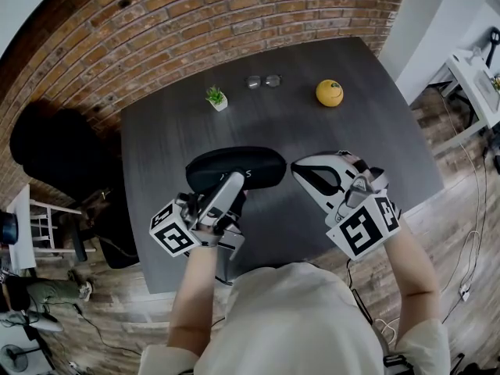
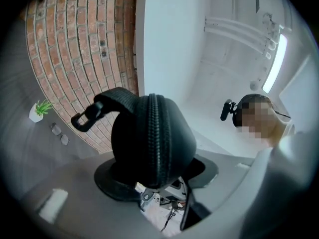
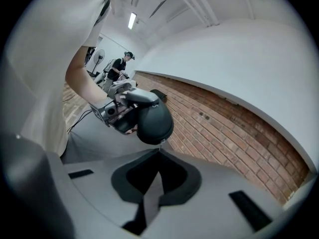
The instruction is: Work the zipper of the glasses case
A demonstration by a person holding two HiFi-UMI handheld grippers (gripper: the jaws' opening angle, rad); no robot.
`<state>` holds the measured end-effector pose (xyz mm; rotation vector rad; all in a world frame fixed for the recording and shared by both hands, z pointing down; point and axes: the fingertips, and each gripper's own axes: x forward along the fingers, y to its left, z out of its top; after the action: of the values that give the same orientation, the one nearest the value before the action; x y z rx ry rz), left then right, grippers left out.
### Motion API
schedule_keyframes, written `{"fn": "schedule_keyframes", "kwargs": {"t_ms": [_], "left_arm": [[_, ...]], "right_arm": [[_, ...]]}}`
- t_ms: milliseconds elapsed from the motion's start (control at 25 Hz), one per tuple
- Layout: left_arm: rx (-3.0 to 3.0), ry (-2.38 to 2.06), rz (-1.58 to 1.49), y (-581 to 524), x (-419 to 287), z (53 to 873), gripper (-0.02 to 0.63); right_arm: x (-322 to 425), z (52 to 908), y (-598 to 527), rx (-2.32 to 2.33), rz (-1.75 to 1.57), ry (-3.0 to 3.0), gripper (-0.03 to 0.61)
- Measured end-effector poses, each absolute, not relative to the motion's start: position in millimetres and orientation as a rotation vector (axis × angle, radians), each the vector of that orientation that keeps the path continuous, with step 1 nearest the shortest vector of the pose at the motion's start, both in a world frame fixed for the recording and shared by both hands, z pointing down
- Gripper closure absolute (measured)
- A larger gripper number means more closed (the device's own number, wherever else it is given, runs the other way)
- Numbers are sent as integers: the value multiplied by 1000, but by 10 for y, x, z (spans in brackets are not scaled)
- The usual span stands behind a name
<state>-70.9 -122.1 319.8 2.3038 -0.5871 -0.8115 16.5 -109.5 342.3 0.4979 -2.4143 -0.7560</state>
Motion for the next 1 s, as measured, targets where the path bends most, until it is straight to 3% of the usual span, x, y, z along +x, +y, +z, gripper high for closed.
{"fn": "schedule_keyframes", "kwargs": {"t_ms": [1000], "left_arm": [[2220,-627,-944,-1300,-766,3144,388]], "right_arm": [[18,3613,-893,598,-596,-2501,578]]}}
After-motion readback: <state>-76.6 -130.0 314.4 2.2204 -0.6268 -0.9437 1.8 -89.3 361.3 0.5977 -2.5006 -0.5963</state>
